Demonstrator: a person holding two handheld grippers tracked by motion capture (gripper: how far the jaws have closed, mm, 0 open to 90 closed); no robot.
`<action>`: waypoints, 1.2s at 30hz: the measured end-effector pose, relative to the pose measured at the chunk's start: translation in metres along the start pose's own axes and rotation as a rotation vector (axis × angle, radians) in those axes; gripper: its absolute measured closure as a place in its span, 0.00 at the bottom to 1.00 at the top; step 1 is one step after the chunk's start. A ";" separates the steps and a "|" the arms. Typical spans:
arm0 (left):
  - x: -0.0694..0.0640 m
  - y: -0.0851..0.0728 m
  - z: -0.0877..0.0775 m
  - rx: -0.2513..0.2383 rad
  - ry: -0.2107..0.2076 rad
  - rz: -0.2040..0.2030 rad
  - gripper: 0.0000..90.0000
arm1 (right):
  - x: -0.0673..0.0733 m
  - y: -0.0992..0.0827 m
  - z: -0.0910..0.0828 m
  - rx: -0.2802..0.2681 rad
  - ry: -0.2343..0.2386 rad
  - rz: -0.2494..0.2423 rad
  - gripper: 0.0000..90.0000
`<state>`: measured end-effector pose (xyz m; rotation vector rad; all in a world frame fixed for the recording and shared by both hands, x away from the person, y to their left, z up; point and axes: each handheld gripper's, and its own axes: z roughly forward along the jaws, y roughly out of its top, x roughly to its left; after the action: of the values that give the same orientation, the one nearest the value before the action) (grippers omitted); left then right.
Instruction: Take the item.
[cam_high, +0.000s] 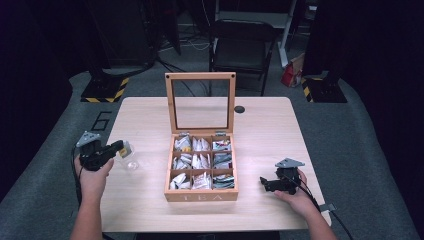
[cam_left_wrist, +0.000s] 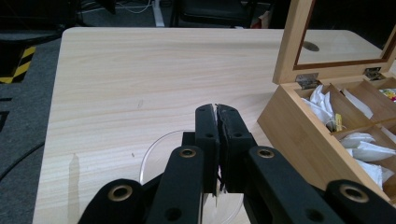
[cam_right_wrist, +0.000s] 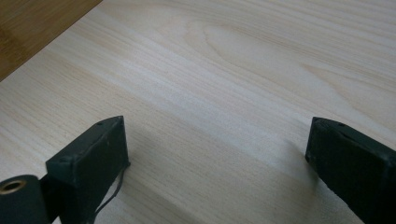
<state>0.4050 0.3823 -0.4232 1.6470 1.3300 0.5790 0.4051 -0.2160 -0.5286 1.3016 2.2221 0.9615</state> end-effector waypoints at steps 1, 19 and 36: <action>0.000 -0.001 0.001 -0.002 0.004 0.002 0.97 | 0.000 0.000 0.000 -0.001 0.000 0.000 0.06; 0.006 -0.012 0.011 0.052 0.031 0.004 0.97 | 0.000 0.000 0.000 0.000 0.000 0.000 0.06; 0.001 -0.006 0.006 0.023 0.018 -0.017 0.66 | 0.000 0.000 0.000 0.001 0.000 -0.001 0.06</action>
<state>0.4071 0.3816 -0.4312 1.6510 1.3673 0.5707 0.4052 -0.2160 -0.5286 1.3010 2.2230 0.9602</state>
